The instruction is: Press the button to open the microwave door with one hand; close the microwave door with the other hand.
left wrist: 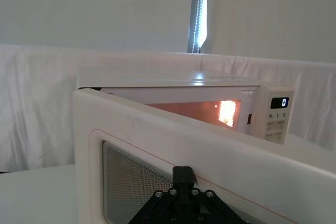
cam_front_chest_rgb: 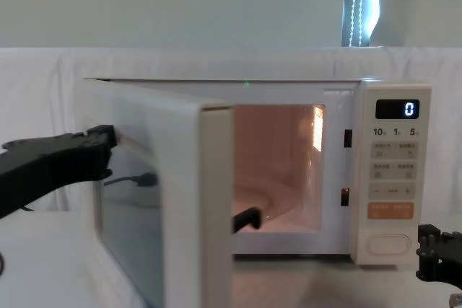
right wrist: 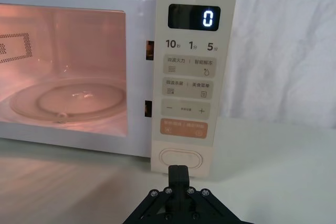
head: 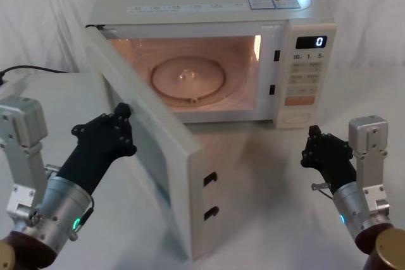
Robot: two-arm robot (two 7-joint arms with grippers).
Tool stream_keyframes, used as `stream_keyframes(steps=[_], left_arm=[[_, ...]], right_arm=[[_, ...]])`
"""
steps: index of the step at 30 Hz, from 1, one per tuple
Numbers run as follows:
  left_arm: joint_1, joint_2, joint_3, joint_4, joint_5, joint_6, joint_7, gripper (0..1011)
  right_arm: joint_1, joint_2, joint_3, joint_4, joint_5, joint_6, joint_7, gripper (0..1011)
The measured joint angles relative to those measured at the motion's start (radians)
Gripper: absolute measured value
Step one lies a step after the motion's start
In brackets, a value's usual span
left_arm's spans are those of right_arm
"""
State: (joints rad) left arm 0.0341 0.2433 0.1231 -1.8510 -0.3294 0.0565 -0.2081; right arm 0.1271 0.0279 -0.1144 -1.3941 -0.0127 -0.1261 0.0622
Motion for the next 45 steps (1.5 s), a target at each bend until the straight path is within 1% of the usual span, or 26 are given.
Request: stream_keyframes(steps=[7,11,14,15,16,17,18,21,24,27,30,33,45], left_arm=[[-0.051,-0.014,0.029,0.048,-0.010,0.006,0.001,0],[-0.089,-0.021,0.045,0.078,-0.008,0.004,0.001,0],[-0.130,-0.032,0.063,0.109,-0.004,0.003,0.003,0],[-0.130,-0.032,0.063,0.109,-0.004,0.003,0.003,0],[-0.153,-0.039,0.072,0.126,-0.004,0.005,0.004,0],[-0.153,-0.039,0.072,0.126,-0.004,0.005,0.004,0],[-0.172,-0.045,0.078,0.140,-0.004,0.007,0.003,0],[-0.196,-0.053,0.089,0.159,-0.004,0.011,0.003,0],[-0.232,-0.068,0.107,0.194,0.002,0.011,0.005,0],[-0.248,-0.078,0.116,0.215,0.006,0.009,0.007,0],[-0.278,-0.095,0.130,0.253,0.016,0.000,0.014,0],[-0.295,-0.105,0.137,0.274,0.023,-0.005,0.017,0],[-0.290,-0.103,0.135,0.268,0.021,-0.005,0.017,0]], right_arm=[[0.000,0.000,0.000,0.000,0.000,0.000,0.000,0],[0.000,0.000,0.000,0.000,0.000,0.000,0.000,0],[0.000,0.000,0.000,0.000,0.000,0.000,0.000,0],[0.000,0.000,0.000,0.000,0.000,0.000,0.000,0],[0.000,0.000,0.000,0.000,0.000,0.000,0.000,0],[0.000,0.000,0.000,0.000,0.000,0.000,0.000,0],[0.000,0.000,0.000,0.000,0.000,0.000,0.000,0],[0.000,0.000,0.000,0.000,0.000,0.000,0.000,0],[0.000,0.000,0.000,0.000,0.000,0.000,0.000,0],[0.000,0.000,0.000,0.000,0.000,0.000,0.000,0],[0.000,0.000,0.000,0.000,0.000,0.000,0.000,0],[0.000,0.000,0.000,0.000,0.000,0.000,0.000,0],[0.000,0.000,0.000,0.000,0.000,0.000,0.000,0]])
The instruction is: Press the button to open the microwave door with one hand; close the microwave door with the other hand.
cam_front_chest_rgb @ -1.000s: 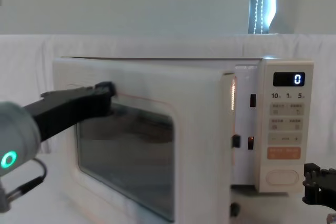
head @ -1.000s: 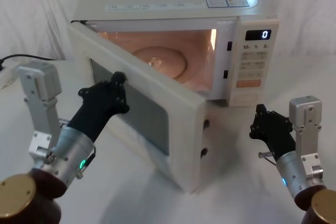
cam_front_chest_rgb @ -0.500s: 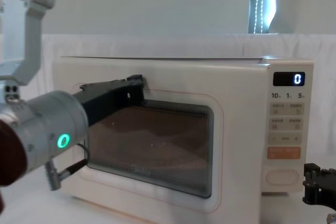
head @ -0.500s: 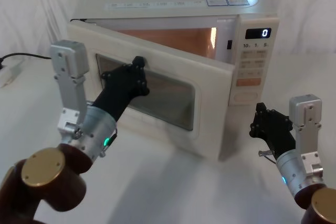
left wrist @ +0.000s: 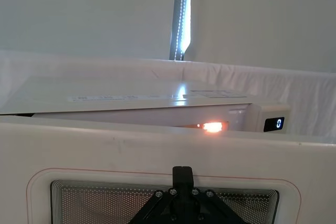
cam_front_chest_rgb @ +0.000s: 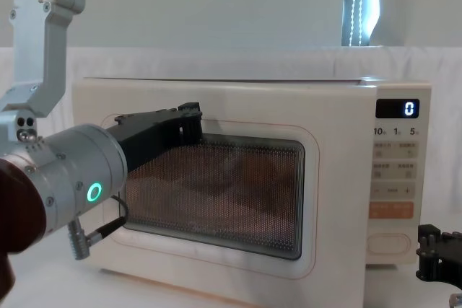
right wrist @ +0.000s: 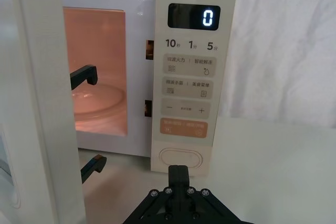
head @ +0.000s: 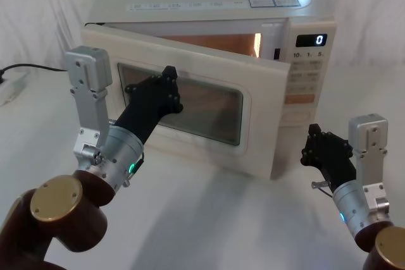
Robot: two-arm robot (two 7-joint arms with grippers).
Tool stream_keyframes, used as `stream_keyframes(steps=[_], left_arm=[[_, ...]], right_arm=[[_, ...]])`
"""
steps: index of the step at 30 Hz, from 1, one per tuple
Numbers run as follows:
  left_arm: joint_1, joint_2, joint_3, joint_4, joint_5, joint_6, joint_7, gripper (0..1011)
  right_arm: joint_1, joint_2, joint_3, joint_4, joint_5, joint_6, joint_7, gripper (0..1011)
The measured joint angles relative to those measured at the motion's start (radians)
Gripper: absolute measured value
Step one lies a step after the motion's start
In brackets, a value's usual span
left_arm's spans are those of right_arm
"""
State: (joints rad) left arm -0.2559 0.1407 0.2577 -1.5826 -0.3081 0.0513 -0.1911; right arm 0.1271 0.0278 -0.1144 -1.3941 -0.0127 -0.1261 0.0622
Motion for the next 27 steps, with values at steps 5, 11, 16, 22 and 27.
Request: stream_keyframes(steps=[5,11,16,22,27], left_arm=[[0.001,0.001,0.000,-0.002,-0.001,0.000,0.000,0],[0.002,0.001,-0.001,-0.004,-0.001,0.000,0.000,0],[0.003,0.001,-0.002,-0.004,-0.001,0.000,-0.001,0],[-0.001,0.000,-0.001,0.003,-0.002,-0.003,-0.003,0],[-0.020,-0.010,0.004,0.034,-0.005,-0.020,-0.016,0]], right_arm=[[0.000,0.000,0.000,0.000,0.000,0.000,0.000,0],[0.000,0.000,0.000,0.000,0.000,0.000,0.000,0],[0.000,0.000,0.000,0.000,0.000,0.000,0.000,0],[0.000,0.000,0.000,0.000,0.000,0.000,0.000,0],[0.000,0.000,0.000,0.000,0.000,0.000,0.000,0]])
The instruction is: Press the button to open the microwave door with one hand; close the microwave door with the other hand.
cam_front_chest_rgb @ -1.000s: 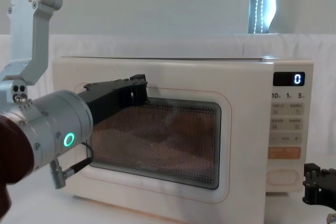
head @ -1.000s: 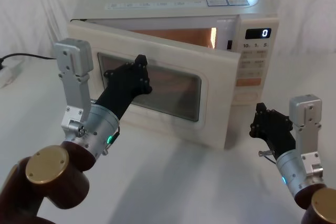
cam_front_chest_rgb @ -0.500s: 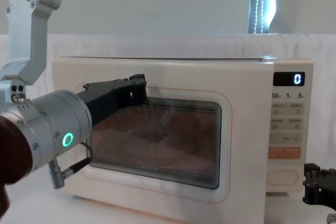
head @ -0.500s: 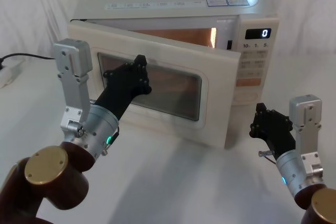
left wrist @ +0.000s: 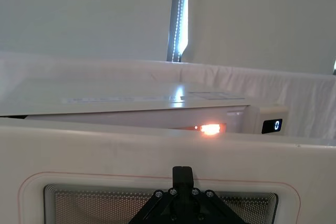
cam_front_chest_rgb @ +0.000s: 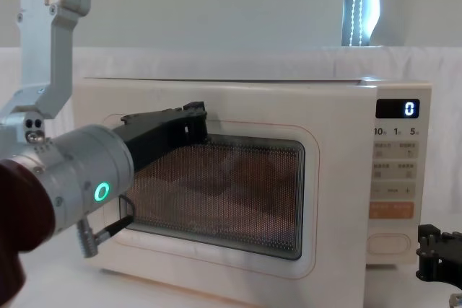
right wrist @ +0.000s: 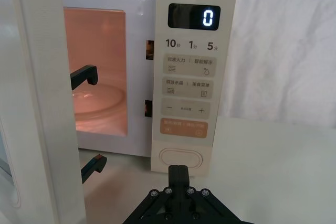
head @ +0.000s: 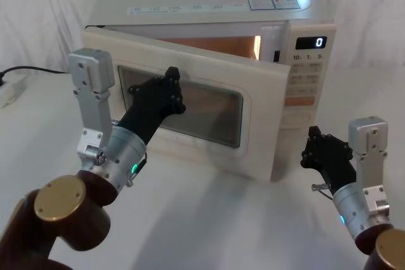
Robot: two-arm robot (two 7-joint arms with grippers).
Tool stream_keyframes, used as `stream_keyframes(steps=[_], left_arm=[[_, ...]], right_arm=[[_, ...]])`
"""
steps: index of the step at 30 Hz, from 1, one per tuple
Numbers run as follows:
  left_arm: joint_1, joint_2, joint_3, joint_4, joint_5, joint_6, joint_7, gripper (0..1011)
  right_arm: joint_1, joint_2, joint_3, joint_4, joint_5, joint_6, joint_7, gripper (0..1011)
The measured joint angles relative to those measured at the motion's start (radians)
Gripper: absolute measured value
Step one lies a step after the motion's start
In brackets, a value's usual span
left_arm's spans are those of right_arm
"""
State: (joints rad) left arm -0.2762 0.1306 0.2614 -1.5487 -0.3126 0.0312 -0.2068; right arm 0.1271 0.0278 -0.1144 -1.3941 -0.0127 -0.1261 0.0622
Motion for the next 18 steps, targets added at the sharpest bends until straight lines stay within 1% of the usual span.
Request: stream_keyframes(steps=[3,6,8,18], left_arm=[[-0.011,-0.006,0.002,0.017,-0.004,-0.011,-0.007,0],[-0.030,-0.014,0.005,0.047,-0.009,-0.027,-0.016,0],[-0.035,-0.015,0.006,0.053,-0.009,-0.030,-0.018,0],[-0.105,-0.032,0.014,0.147,-0.012,-0.058,-0.033,0]], right_arm=[[0.000,0.000,0.000,0.000,0.000,0.000,0.000,0],[0.000,0.000,0.000,0.000,0.000,0.000,0.000,0],[0.000,0.000,0.000,0.000,0.000,0.000,0.000,0],[0.000,0.000,0.000,0.000,0.000,0.000,0.000,0]])
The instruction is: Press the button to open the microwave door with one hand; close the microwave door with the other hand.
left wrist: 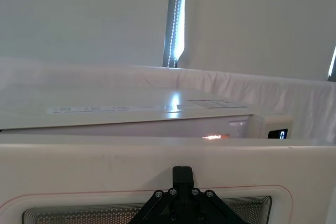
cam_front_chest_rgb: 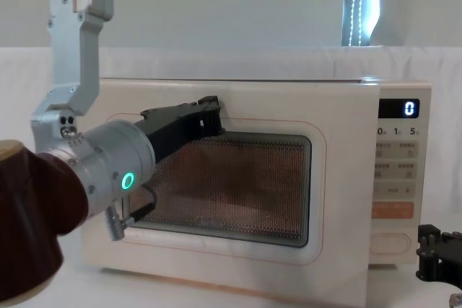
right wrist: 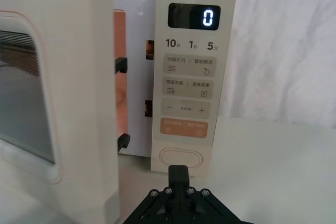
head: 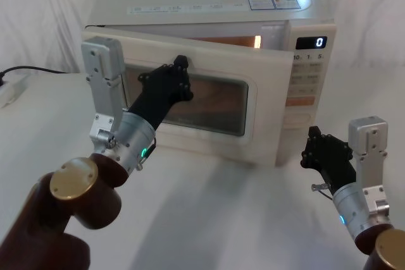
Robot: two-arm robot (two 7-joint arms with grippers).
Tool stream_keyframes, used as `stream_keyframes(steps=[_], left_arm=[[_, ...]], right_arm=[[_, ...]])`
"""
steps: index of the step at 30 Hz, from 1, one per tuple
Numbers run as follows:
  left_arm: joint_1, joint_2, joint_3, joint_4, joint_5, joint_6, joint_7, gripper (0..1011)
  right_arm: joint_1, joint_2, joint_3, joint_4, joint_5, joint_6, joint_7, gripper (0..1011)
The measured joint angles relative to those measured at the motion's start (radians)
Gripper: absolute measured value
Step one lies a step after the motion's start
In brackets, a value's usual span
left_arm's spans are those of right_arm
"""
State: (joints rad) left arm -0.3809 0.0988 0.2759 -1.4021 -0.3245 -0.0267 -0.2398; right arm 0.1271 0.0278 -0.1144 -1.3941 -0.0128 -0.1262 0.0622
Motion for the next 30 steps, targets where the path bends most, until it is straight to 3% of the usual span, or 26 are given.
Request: stream_keyframes(steps=[17,30], left_arm=[[-0.094,-0.037,0.013,0.111,0.016,-0.025,-0.003,0],[-0.133,-0.056,0.012,0.178,0.030,-0.044,-0.001,0]], right_arm=[[0.000,0.000,0.000,0.000,0.000,0.000,0.000,0],[0.000,0.000,0.000,0.000,0.000,0.000,0.000,0]])
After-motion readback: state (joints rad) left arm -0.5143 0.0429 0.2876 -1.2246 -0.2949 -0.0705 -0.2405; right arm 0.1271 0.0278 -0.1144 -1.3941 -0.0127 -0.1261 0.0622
